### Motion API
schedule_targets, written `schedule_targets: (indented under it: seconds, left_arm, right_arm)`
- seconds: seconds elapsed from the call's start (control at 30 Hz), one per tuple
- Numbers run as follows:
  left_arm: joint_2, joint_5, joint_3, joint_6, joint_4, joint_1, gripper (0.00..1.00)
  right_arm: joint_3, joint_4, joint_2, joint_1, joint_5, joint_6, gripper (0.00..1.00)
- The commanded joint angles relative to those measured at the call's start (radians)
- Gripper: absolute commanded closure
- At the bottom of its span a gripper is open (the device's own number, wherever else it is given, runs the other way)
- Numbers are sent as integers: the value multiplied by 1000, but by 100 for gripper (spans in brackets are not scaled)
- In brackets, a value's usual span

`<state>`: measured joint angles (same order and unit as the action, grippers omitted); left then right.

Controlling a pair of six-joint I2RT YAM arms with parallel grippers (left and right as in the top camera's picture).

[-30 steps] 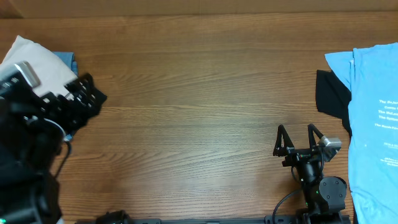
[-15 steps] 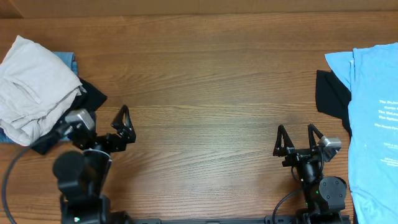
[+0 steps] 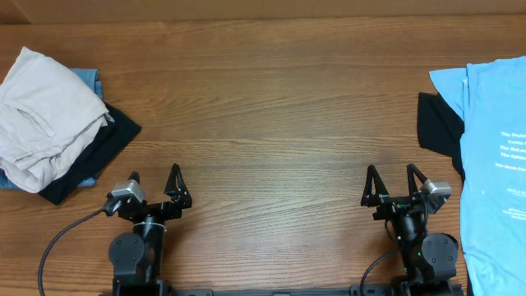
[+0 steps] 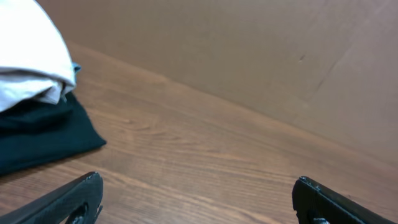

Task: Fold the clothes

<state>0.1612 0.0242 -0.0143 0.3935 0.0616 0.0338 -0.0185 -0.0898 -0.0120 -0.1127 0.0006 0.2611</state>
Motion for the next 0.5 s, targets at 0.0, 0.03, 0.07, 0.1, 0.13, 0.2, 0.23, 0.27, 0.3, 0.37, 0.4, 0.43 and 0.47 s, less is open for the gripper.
schedule_targets:
  seconds: [0.0,0.03,0.07,0.1,0.13,0.2,0.23,0.27,0.3,0.37,0.4,0.43,0.47]
  left_arm:
    - [-61,-43,10,3,-42,-8,0]
    - [-82,-44,10,3,-78,-8,0]
    - [-112,-51,10,3,-133,-8,0]
    - [-128,-49,10,-22,-137,-8,0]
    - [-139,-50,10,-24,-137,-9,0]
    - [-158,-50,10,-39,-137,-9,0]
    - [-158,-50,10,-51,-138,-13,0]
    - [-158,-50,10,-58,-137,-17,0]
    - [-158,-50,10,-58,-137,-17,0]
    - [-158,-50,10,-57,-137,-17,0]
    - [-158,-50,10,-58,-137,-17,0]
    - [-158,-50,10,-71,-137,-16,0]
    - [-158,-50,10,-96,-137,-17,0]
  right_arm:
    - [11,6,8,3,6,2,0]
    - [11,6,8,3,6,2,0]
    - [11,6,8,3,6,2,0]
    - [11,6,8,3,6,2,0]
    - [11,6,8,3,6,2,0]
    - [11,6,8,3,6,2,0]
    - [11,6,8,3,6,2,0]
    - [11,6,8,3,6,2,0]
    - [11,6,8,3,6,2,0]
    - [11,6,8,3,6,2,0]
    - [11,6,8,3,6,2,0]
    - [11,6,8,3,6,2,0]
    - [11,6,8,3,6,2,0]
